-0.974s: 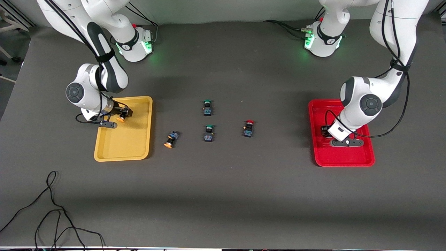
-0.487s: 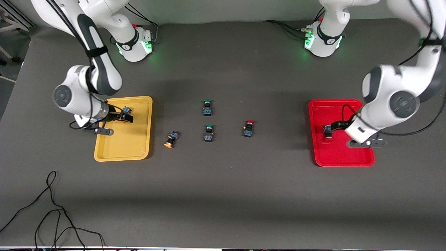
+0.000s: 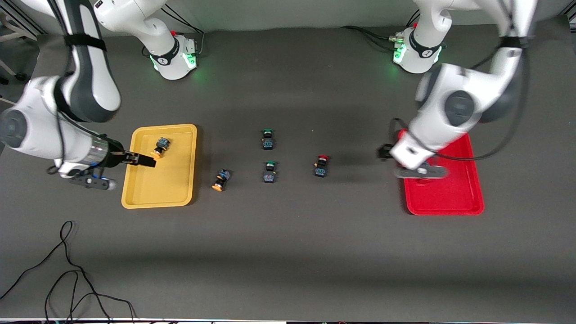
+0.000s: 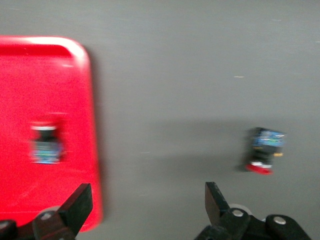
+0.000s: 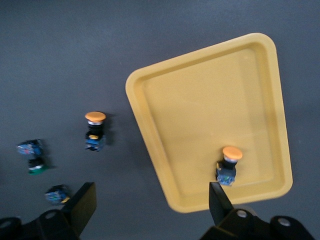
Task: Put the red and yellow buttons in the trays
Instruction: 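Grasp the second orange button with the right gripper while the left grasps red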
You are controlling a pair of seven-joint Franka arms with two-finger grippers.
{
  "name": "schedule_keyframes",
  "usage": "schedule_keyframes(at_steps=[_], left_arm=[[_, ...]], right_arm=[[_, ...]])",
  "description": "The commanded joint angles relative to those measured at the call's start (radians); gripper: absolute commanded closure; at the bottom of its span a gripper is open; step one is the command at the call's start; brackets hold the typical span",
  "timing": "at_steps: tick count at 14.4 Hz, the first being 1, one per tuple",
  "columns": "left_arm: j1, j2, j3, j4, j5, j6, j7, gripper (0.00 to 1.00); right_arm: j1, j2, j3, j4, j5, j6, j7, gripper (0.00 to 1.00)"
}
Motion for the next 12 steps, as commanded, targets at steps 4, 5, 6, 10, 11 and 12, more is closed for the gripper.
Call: schedule_keyframes(at_steps=[4, 5, 6, 10, 11, 12], left_arm=[[-0.254, 0.25, 0.018, 0.241, 0.004, 0.052, -0.171, 0.0], [-0.272, 0.287, 0.02, 0.258, 0.025, 0.056, -0.192, 0.0], [-0.279, 0.324, 0.02, 0.266, 0.068, 0.068, -0.216, 0.0], [-0.28, 0.455, 0.02, 0.26, 0.156, 0.225, -0.292, 0.0], [-0.28, 0.46, 0.02, 0.259, 0.157, 0.229, -0.292, 0.0], [-0.28, 0.466, 0.02, 0.259, 0.157, 0.231, -0.292, 0.0]], right_arm=[[0.104, 0.087, 0.023, 0.168, 0.023, -0.085, 0.176, 0.0], [0.138, 0.136, 0.023, 0.203, 0.029, -0.085, 0.218, 0.0], [0.166, 0.17, 0.024, 0.211, 0.032, -0.075, 0.252, 0.0], [0.25, 0.264, 0.028, 0.137, 0.078, 0.088, 0.285, 0.0], [0.269, 0.29, 0.026, 0.111, 0.095, 0.14, 0.285, 0.0], [0.278, 0.31, 0.028, 0.082, 0.098, 0.196, 0.285, 0.0]])
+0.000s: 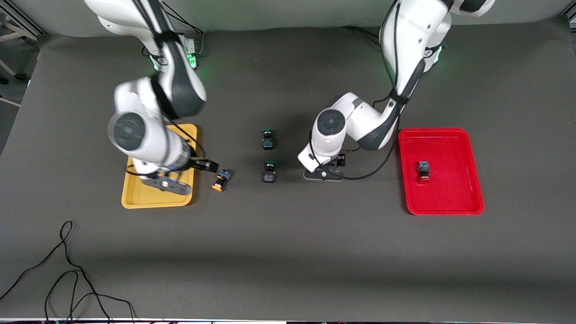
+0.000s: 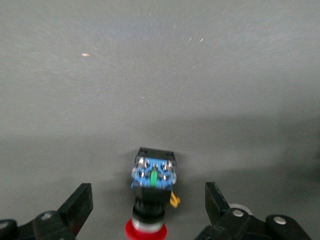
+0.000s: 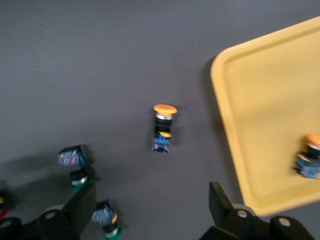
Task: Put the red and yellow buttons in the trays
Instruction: 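Grasp the second orange button with the right gripper while the left grasps red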
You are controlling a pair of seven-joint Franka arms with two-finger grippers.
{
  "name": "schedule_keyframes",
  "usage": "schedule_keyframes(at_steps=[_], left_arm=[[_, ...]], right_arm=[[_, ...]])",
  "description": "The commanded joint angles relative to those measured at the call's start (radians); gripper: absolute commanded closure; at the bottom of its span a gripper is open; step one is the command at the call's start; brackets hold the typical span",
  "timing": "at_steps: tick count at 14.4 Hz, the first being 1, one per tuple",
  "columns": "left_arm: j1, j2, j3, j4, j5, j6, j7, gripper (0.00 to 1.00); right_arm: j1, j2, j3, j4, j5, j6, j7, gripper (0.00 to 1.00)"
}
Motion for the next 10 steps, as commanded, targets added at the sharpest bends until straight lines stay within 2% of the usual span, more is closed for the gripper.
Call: schedule_keyframes(at_steps=[1, 2, 3, 4, 5, 6, 7, 10], left_arm=[[-0.015, 0.018, 0.01, 0.03, 0.026, -0.001, -0.032, 0.0], [-0.017, 0.03, 0.01, 0.03, 0.026, 0.007, -0.034, 0.02], [-0.017, 0.032, 0.01, 0.028, 0.026, 0.006, -0.035, 0.2], [-0.015, 0.032, 0.01, 0.03, 0.025, 0.006, -0.054, 0.49], [-0.015, 0.03, 0.01, 0.031, 0.026, 0.004, -0.077, 0.71], [-0.017, 0.03, 0.01, 0.033, 0.025, 0.004, -0.084, 0.79], [-0.017, 0.029, 0.01, 0.037, 0.025, -0.004, -0.091, 0.79], [-0.009, 0.015, 0.011, 0.054, 0.023, -0.019, -0.114, 0.82]], right_arm=[[0.037, 0.064, -0.013, -0.069, 0.039, 0.136, 0.007, 0.0], [0.045, 0.081, -0.011, -0.1, 0.046, 0.188, 0.007, 0.0], [0.051, 0.096, -0.008, -0.132, 0.056, 0.241, 0.005, 0.0], [0.053, 0.115, -0.001, -0.149, 0.07, 0.277, 0.004, 0.0], [0.053, 0.144, 0.004, -0.15, 0.101, 0.294, 0.001, 0.0], [0.054, 0.17, 0.009, -0.15, 0.145, 0.305, -0.01, 0.0], [0.054, 0.184, 0.012, -0.152, 0.174, 0.32, -0.015, 0.0], [0.054, 0.221, 0.038, -0.157, 0.184, 0.345, -0.015, 0.0]])
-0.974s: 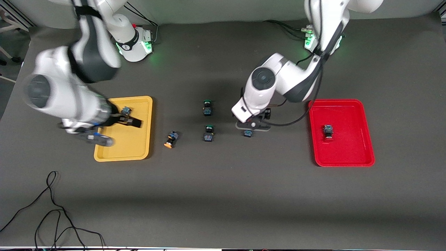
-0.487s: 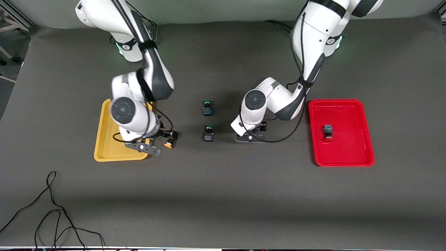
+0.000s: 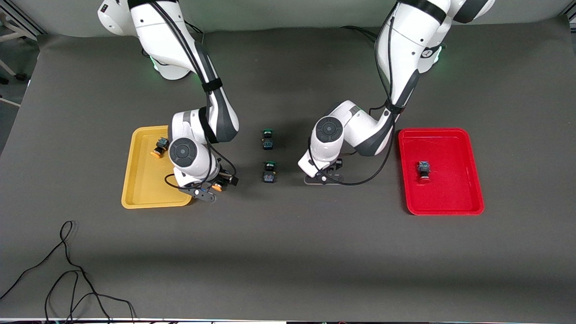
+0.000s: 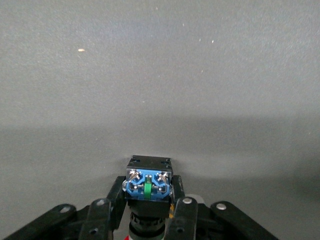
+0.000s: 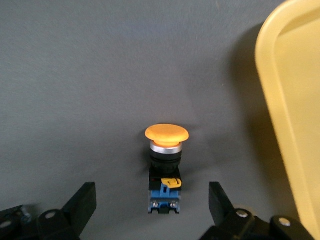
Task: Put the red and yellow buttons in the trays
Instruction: 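Carry the orange button to the yellow tray while the left carries red to red tray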
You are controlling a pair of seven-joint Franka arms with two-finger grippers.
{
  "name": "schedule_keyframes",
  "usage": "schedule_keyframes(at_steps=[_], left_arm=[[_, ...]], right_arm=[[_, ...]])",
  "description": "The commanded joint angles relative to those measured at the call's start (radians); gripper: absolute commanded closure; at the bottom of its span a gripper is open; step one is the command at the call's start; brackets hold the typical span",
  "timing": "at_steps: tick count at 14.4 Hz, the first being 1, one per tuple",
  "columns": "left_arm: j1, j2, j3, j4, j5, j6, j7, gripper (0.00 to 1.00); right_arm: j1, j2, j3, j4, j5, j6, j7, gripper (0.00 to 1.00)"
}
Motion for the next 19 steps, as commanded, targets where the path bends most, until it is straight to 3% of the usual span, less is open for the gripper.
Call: schedule_keyframes(at_steps=[1, 2, 3, 7, 9, 14, 17, 19], left_arm=[[-0.003, -0.038, 0.012, 0.045, 0.007, -0.068, -0.041, 0.82], [0.002, -0.08, 0.011, 0.065, -0.002, -0.14, -0.041, 0.82], [0.007, -0.129, 0.012, 0.08, -0.019, -0.221, -0.036, 0.82], [0.115, -0.268, 0.012, 0.047, -0.058, -0.367, 0.002, 0.86], [0.232, -0.334, 0.012, -0.033, -0.058, -0.372, 0.109, 0.87], [0.557, -0.447, 0.014, -0.188, -0.059, -0.352, 0.438, 0.87], [0.712, -0.437, 0.015, -0.239, -0.047, -0.265, 0.598, 0.86], [0.761, -0.435, 0.015, -0.34, -0.042, -0.126, 0.651, 0.86]], right_arm=[[0.015, 0.028, 0.006, -0.017, 0.032, 0.046, -0.014, 0.0], [0.013, 0.03, 0.007, -0.032, 0.031, 0.07, -0.015, 0.0], [0.015, 0.03, 0.01, -0.047, 0.031, 0.092, -0.026, 0.08], [0.01, 0.027, 0.015, -0.054, 0.033, 0.088, -0.047, 0.7], [0.007, 0.022, 0.015, -0.052, 0.033, 0.08, -0.049, 0.84], [-0.02, -0.054, -0.005, -0.043, 0.032, -0.003, -0.093, 0.91], [-0.03, -0.152, -0.121, 0.014, 0.024, -0.153, -0.113, 0.91], [-0.028, -0.185, -0.206, 0.096, 0.019, -0.309, -0.116, 0.9]])
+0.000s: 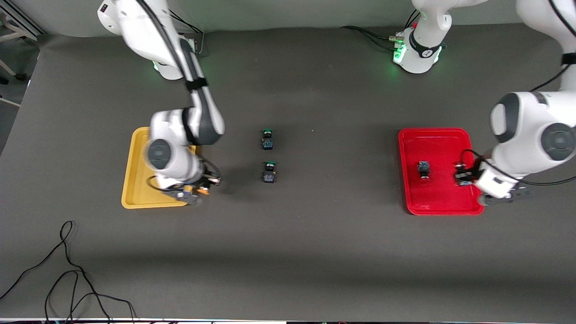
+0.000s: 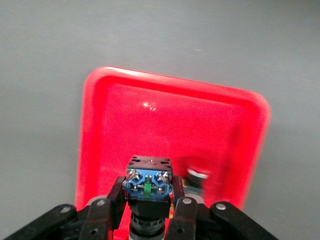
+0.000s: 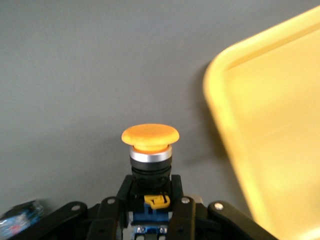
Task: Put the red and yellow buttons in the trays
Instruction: 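Carry the orange button to the yellow tray while the left carries red to red tray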
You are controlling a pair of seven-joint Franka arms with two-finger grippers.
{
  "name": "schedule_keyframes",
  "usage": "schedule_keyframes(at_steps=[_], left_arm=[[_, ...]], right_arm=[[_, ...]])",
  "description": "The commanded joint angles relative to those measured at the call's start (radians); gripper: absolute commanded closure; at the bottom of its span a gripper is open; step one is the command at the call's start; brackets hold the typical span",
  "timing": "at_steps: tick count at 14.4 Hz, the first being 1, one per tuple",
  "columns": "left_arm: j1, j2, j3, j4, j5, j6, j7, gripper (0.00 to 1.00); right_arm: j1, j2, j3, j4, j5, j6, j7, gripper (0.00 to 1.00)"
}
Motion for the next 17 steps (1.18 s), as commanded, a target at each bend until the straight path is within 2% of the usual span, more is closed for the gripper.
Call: schedule_keyframes(at_steps=[1, 4, 6, 7, 8, 9, 13, 15, 17], left_arm=[[0.037, -0.028, -0.015, -0.176, 0.011, 0.201, 0.053, 0.86], [0.047, 0.025, -0.012, -0.252, 0.041, 0.337, 0.053, 0.86], [0.048, 0.068, -0.012, -0.252, 0.064, 0.368, 0.053, 0.78], [0.05, 0.081, -0.012, -0.25, 0.069, 0.372, 0.053, 0.6], [0.05, 0.088, -0.012, -0.247, 0.083, 0.374, 0.055, 0.08], [0.051, 0.087, -0.012, -0.243, 0.097, 0.369, 0.053, 0.0], [0.053, 0.043, -0.014, -0.197, 0.098, 0.288, 0.082, 0.0], [0.054, -0.006, -0.015, -0.12, 0.095, 0.131, 0.124, 0.0], [0.051, -0.037, -0.02, -0.006, 0.088, -0.085, 0.154, 0.0]], right_arm=[[-0.008, -0.08, -0.094, 0.096, 0.013, -0.187, -0.031, 0.9], [-0.006, -0.163, -0.145, 0.127, -0.046, -0.255, -0.092, 0.9], [-0.034, -0.206, -0.145, 0.119, -0.095, -0.255, -0.124, 0.9], [-0.075, -0.212, -0.133, 0.116, -0.097, -0.258, -0.144, 0.9], [-0.106, -0.212, -0.111, 0.11, -0.097, -0.258, -0.173, 0.9], [-0.146, -0.212, -0.085, 0.098, -0.099, -0.255, -0.199, 0.9], [-0.31, -0.221, 0.036, 0.033, -0.099, -0.211, -0.27, 0.9], [-0.354, -0.25, 0.09, -0.066, -0.102, -0.114, -0.302, 0.9], [-0.436, -0.301, 0.195, -0.201, -0.161, 0.025, -0.313, 0.9]])
